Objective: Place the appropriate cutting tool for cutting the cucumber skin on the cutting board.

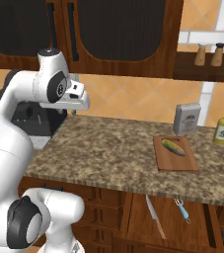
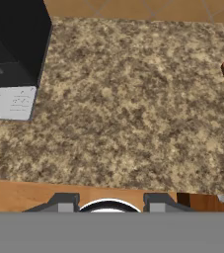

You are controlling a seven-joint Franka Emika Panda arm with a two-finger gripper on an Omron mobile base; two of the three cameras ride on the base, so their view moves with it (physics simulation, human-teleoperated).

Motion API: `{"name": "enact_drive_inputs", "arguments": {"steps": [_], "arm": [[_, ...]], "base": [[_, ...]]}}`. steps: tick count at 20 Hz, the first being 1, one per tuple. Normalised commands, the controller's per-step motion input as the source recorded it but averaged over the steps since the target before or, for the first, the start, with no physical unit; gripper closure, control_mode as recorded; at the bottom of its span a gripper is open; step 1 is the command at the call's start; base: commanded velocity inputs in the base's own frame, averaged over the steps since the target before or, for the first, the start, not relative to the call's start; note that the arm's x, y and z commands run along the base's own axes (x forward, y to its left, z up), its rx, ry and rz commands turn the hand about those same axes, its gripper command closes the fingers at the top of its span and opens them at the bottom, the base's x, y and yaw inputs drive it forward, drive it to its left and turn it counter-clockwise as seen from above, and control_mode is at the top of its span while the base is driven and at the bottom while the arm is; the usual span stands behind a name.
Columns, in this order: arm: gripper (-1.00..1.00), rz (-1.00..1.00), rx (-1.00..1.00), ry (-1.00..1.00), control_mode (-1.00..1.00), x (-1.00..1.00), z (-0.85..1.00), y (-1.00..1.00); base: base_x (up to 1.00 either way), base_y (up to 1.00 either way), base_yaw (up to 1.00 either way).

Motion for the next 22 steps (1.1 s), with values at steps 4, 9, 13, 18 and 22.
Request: {"name": "enact_drive_inputs", "arguments": {"steps": [4, 9, 13, 18, 22], "arm": [[-1.00, 0.00, 0.00, 0.00, -1.00, -0.09, -0.13, -0.11], [-1.00, 0.00, 0.01, 0.00, -1.00, -0.10, -0.17, -0.59], [-1.00, -0.02, 0.08, 0.00, -1.00, -0.09, -0.12, -0.93], [-1.00, -0.01, 0.03, 0.01, -1.00, 0.00, -0.16, -0.78], [-1.00, 0.00, 0.06, 0.00, -1.00, -0.01, -0.08, -0.78]], "base": [[0.00, 0.00, 0.00], [0.00, 0.00, 0.00], [0.00, 0.00, 0.00], [0.00, 0.00, 0.00], [0.00, 0.00, 0.00]]}}
